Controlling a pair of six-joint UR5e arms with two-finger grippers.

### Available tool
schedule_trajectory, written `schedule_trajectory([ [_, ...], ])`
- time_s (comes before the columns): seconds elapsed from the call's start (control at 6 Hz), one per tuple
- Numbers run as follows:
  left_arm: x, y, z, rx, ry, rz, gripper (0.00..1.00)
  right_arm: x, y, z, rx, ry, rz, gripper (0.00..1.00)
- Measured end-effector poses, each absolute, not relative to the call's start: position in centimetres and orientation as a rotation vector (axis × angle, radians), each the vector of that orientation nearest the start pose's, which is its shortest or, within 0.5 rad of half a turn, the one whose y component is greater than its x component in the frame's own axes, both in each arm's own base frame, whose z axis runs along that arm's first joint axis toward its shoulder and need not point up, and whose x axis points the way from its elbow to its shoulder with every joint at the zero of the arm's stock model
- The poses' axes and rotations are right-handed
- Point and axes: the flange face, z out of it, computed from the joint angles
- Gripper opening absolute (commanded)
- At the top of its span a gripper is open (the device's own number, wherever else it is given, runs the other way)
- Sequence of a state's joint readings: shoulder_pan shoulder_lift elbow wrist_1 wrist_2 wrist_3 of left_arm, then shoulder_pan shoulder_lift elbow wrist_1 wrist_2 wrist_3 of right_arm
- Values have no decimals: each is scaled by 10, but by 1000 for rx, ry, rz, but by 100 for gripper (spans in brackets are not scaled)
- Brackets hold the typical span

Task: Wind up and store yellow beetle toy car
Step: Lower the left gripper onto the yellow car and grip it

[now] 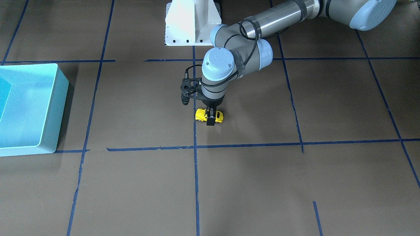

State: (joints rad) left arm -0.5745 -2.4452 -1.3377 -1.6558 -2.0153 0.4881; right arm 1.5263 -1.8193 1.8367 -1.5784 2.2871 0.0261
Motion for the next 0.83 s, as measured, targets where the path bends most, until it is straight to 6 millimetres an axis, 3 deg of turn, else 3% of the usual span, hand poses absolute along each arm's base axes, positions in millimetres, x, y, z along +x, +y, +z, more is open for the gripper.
schedule_trajectory([
  [0.83,610,-499,211,660,623,1547,97,51,-391,642,-12,-715,-23,100],
])
